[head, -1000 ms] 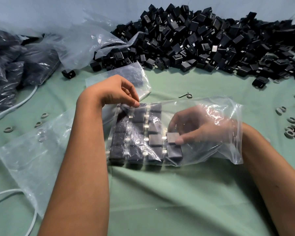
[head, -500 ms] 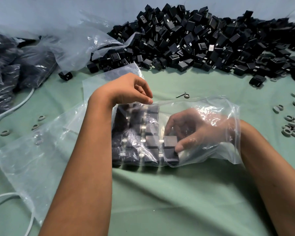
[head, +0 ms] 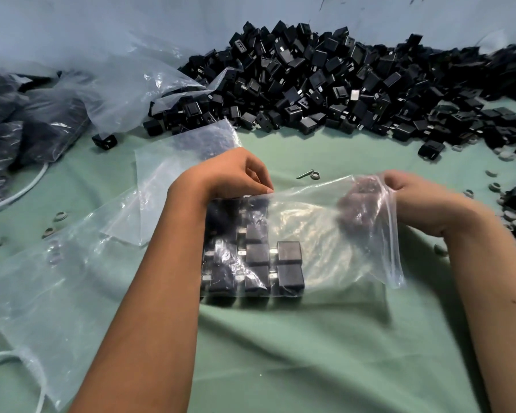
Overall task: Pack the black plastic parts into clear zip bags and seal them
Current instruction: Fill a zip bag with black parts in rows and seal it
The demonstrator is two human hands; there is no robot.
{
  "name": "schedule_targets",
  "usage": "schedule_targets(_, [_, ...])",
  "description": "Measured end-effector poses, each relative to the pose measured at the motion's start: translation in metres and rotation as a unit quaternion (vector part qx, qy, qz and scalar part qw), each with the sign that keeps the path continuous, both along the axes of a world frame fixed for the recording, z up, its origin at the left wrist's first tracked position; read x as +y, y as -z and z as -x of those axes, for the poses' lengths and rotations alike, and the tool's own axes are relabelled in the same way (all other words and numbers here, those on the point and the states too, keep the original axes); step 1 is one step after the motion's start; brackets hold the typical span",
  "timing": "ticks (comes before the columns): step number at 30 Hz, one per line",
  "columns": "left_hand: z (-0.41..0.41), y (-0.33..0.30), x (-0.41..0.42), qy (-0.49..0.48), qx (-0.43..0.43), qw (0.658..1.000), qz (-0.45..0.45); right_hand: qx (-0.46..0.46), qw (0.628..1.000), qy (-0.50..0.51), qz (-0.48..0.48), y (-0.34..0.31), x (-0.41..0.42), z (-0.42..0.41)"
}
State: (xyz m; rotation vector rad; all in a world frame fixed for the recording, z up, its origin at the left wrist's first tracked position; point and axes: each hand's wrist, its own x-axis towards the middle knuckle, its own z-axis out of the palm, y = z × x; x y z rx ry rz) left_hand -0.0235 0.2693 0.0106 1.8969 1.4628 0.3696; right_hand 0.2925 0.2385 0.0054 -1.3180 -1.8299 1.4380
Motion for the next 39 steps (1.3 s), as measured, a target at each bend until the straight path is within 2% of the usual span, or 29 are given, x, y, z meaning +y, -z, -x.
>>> schedule_targets(3, [0.0, 0.001, 0.0, -0.01, 0.002, 1.0, -0.003, -0.004, 0.991, 0.129, 0.016, 0.007, 0.011, -0.015])
schedule_targets(6, [-0.003, 0.0, 0.0, -0.022, 0.002, 1.0, -0.011, -0.041, 0.951, 0.294, -0.081, 0.001, 0.032, -0.014])
schedule_targets(8, [-0.009, -0.001, 0.0, -0.029, 0.003, 0.999, -0.027, -0.089, 0.928, 0.323, -0.163, -0.01, 0.052, 0.001])
schedule_targets(10, [-0.019, -0.002, 0.0, -0.032, 0.002, 0.997, -0.063, -0.182, 0.907, 0.277, -0.259, -0.02, 0.076, 0.025])
schedule_targets(12, [-0.033, -0.004, -0.001, -0.022, -0.018, 0.995, -0.091, -0.288, 0.886, 0.165, -0.325, -0.022, 0.102, 0.051])
schedule_targets(15, [-0.053, -0.005, -0.004, 0.019, -0.028, 0.994, -0.107, -0.411, 0.865, 0.001, -0.288, -0.007, 0.134, 0.085])
schedule_targets(17, [-0.064, -0.005, -0.007, 0.044, -0.027, 0.993, -0.11, -0.456, 0.852, -0.02, -0.255, 0.008, 0.147, 0.094])
schedule_targets(19, [-0.071, -0.005, -0.009, 0.063, -0.028, 0.992, -0.107, -0.436, 0.859, 0.005, -0.268, 0.017, 0.15, 0.093])
schedule_targets(22, [-0.077, -0.006, -0.012, 0.079, -0.019, 0.991, -0.106, -0.372, 0.862, 0.042, -0.342, 0.021, 0.145, 0.086])
schedule_targets(25, [-0.082, -0.009, -0.015, 0.084, -0.018, 0.99, -0.11, -0.366, 0.843, 0.107, -0.379, 0.023, 0.138, 0.073])
schedule_targets(27, [-0.084, -0.011, -0.017, 0.087, -0.015, 0.99, -0.11, -0.324, 0.84, 0.141, -0.41, 0.024, 0.137, 0.069])
schedule_targets(29, [-0.084, -0.011, -0.018, 0.086, -0.015, 0.99, -0.107, -0.316, 0.86, 0.09, -0.39, 0.022, 0.14, 0.07])
schedule_targets(31, [-0.084, -0.011, -0.018, 0.084, -0.015, 0.991, -0.106, -0.364, 0.867, -0.004, -0.341, 0.019, 0.145, 0.075])
schedule_targets(34, [-0.083, -0.01, -0.018, 0.083, -0.02, 0.991, -0.107, -0.391, 0.861, -0.018, -0.325, 0.015, 0.144, 0.078])
schedule_targets(37, [-0.085, -0.011, -0.019, 0.087, -0.027, 0.989, -0.118, -0.33, 0.885, 0.052, -0.325, 0.009, 0.128, 0.066])
schedule_targets(39, [-0.089, -0.012, -0.019, 0.094, -0.042, 0.987, -0.126, -0.205, 0.917, 0.182, -0.291, 0.007, 0.109, 0.047])
